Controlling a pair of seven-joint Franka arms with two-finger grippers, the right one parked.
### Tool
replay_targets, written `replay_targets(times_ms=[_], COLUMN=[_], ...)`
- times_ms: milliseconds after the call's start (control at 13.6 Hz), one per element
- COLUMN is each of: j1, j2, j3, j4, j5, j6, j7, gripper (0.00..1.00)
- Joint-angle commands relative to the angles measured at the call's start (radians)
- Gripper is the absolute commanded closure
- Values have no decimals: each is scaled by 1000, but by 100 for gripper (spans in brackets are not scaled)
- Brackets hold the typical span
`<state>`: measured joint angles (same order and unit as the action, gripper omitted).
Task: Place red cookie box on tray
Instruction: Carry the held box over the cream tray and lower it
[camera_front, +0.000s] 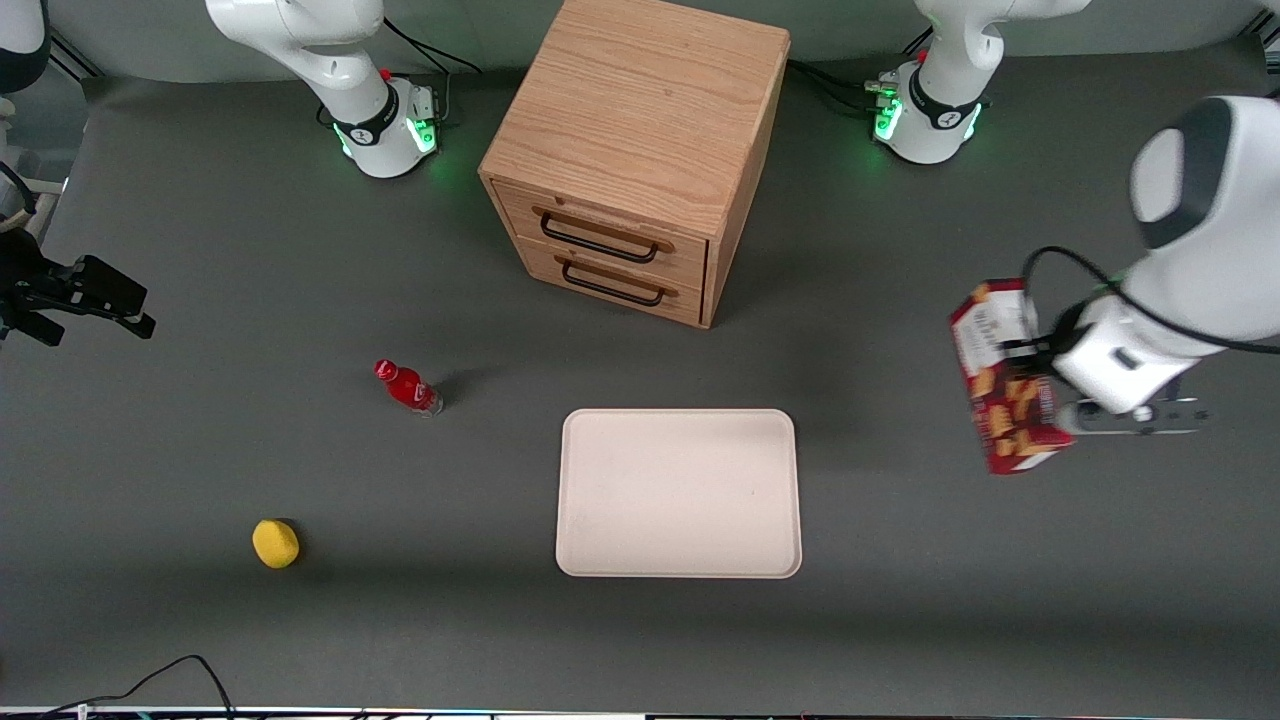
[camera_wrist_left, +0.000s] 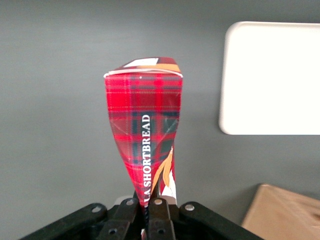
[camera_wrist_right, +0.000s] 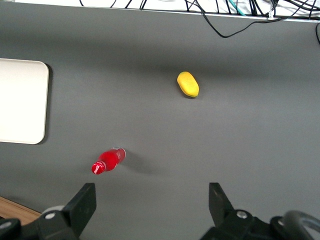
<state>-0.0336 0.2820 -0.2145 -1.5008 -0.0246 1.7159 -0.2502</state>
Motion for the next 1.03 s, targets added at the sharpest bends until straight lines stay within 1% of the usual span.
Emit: replay_targets(times_ms=[0, 74, 221, 294, 368, 441, 809, 882, 956], j1=[-3, -11, -17, -23, -32, -32, -39, -39, -39], j2=[250, 297, 399, 439, 471, 485, 508, 519, 520], j3=[-153, -187, -235, -243, -246, -246, -246, -246, -246], j4=[172, 171, 169, 165, 154, 140, 116, 113, 109], j5=[20, 76, 200, 271, 322, 343, 351, 353, 354], j6=[121, 211, 333, 381, 416, 439, 491, 511, 525], j7=[-186, -243, -335, -372, -400, -417, -428, -428, -428], gripper=[100, 100, 100, 100, 100, 100, 100, 46, 0])
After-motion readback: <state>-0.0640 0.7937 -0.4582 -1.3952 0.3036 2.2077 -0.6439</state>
